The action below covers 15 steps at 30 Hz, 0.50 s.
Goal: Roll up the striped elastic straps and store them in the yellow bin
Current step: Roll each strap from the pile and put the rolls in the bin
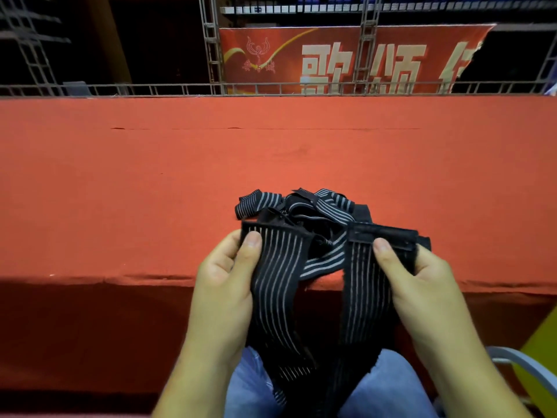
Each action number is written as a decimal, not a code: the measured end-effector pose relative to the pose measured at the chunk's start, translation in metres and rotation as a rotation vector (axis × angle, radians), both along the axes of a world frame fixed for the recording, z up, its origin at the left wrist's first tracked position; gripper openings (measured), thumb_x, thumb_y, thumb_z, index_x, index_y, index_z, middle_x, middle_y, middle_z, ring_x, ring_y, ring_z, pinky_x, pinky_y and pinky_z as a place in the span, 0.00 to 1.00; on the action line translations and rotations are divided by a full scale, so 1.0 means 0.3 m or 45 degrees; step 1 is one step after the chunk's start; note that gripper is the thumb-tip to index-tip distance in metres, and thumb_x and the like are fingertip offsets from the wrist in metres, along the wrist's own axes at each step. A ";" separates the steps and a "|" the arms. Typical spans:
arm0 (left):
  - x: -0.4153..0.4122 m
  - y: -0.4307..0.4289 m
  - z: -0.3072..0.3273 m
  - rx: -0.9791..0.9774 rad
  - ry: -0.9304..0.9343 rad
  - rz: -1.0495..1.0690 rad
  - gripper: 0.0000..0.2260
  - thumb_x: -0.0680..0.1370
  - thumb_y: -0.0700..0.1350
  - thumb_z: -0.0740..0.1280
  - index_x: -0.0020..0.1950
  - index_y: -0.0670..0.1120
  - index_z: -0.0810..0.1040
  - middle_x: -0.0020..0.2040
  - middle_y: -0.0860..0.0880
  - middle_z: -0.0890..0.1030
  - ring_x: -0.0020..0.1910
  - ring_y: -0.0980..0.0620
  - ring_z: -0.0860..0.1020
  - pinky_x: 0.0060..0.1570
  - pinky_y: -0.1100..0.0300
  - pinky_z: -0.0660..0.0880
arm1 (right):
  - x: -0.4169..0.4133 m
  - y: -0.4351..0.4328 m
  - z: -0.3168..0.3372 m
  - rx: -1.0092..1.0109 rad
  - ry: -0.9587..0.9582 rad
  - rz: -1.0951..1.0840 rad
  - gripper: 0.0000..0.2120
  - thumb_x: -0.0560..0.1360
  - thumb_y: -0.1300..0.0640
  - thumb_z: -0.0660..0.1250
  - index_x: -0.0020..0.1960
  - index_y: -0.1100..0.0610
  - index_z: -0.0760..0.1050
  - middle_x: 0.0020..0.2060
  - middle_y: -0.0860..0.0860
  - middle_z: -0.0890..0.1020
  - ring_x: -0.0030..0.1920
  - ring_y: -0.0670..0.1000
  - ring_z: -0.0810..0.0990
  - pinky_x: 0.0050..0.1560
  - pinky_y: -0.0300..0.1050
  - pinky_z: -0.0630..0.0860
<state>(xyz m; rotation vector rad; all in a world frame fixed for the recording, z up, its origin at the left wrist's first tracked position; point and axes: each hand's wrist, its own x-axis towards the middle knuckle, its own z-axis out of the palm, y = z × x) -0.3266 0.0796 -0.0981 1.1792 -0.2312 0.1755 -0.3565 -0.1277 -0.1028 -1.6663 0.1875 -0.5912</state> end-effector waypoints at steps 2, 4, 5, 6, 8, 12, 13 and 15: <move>-0.007 -0.014 0.000 0.015 -0.004 -0.037 0.14 0.79 0.51 0.65 0.54 0.43 0.84 0.48 0.41 0.87 0.44 0.49 0.83 0.45 0.59 0.80 | 0.008 0.003 -0.007 0.039 0.079 -0.028 0.13 0.84 0.45 0.64 0.54 0.50 0.85 0.47 0.43 0.89 0.54 0.47 0.86 0.59 0.52 0.78; -0.016 -0.040 -0.005 0.054 -0.015 -0.076 0.13 0.78 0.52 0.66 0.53 0.45 0.84 0.48 0.42 0.87 0.45 0.50 0.83 0.48 0.55 0.80 | 0.010 0.036 -0.007 0.136 0.147 0.034 0.14 0.86 0.46 0.61 0.56 0.51 0.84 0.50 0.42 0.89 0.57 0.46 0.85 0.65 0.51 0.76; -0.021 -0.053 -0.007 0.071 -0.021 -0.090 0.12 0.78 0.52 0.66 0.52 0.46 0.85 0.47 0.43 0.87 0.45 0.50 0.83 0.48 0.55 0.80 | 0.007 0.056 -0.006 0.197 0.157 0.109 0.14 0.86 0.48 0.61 0.58 0.51 0.84 0.52 0.42 0.89 0.58 0.45 0.85 0.67 0.51 0.76; -0.025 -0.067 -0.009 0.086 -0.024 -0.098 0.12 0.78 0.51 0.67 0.52 0.46 0.85 0.47 0.44 0.87 0.45 0.50 0.83 0.48 0.56 0.80 | 0.003 0.074 -0.003 0.240 0.151 0.188 0.13 0.86 0.50 0.61 0.59 0.51 0.84 0.53 0.42 0.89 0.59 0.44 0.85 0.67 0.50 0.75; -0.031 -0.082 -0.010 0.096 -0.022 -0.107 0.11 0.79 0.50 0.67 0.51 0.45 0.86 0.48 0.43 0.87 0.46 0.49 0.84 0.50 0.54 0.80 | -0.008 0.098 0.007 0.201 0.097 0.305 0.13 0.87 0.55 0.61 0.59 0.51 0.84 0.54 0.43 0.89 0.59 0.43 0.86 0.62 0.46 0.76; -0.032 -0.089 -0.018 0.103 -0.026 -0.068 0.08 0.79 0.46 0.69 0.51 0.45 0.86 0.48 0.44 0.88 0.47 0.51 0.84 0.49 0.58 0.80 | -0.012 0.103 0.010 0.164 -0.033 0.399 0.09 0.83 0.62 0.67 0.57 0.54 0.86 0.53 0.50 0.89 0.57 0.49 0.88 0.55 0.43 0.82; -0.032 -0.092 -0.020 0.102 -0.027 -0.048 0.07 0.79 0.45 0.69 0.51 0.45 0.86 0.48 0.45 0.88 0.47 0.52 0.84 0.49 0.60 0.80 | -0.013 0.102 0.007 0.201 -0.049 0.411 0.09 0.82 0.62 0.69 0.57 0.55 0.87 0.52 0.52 0.90 0.56 0.51 0.88 0.56 0.44 0.82; -0.032 -0.096 -0.022 0.082 -0.016 -0.007 0.06 0.79 0.43 0.70 0.51 0.44 0.86 0.48 0.45 0.88 0.47 0.53 0.85 0.48 0.62 0.80 | -0.015 0.106 0.003 0.248 -0.052 0.438 0.09 0.82 0.63 0.69 0.57 0.55 0.87 0.53 0.53 0.89 0.57 0.52 0.88 0.59 0.49 0.81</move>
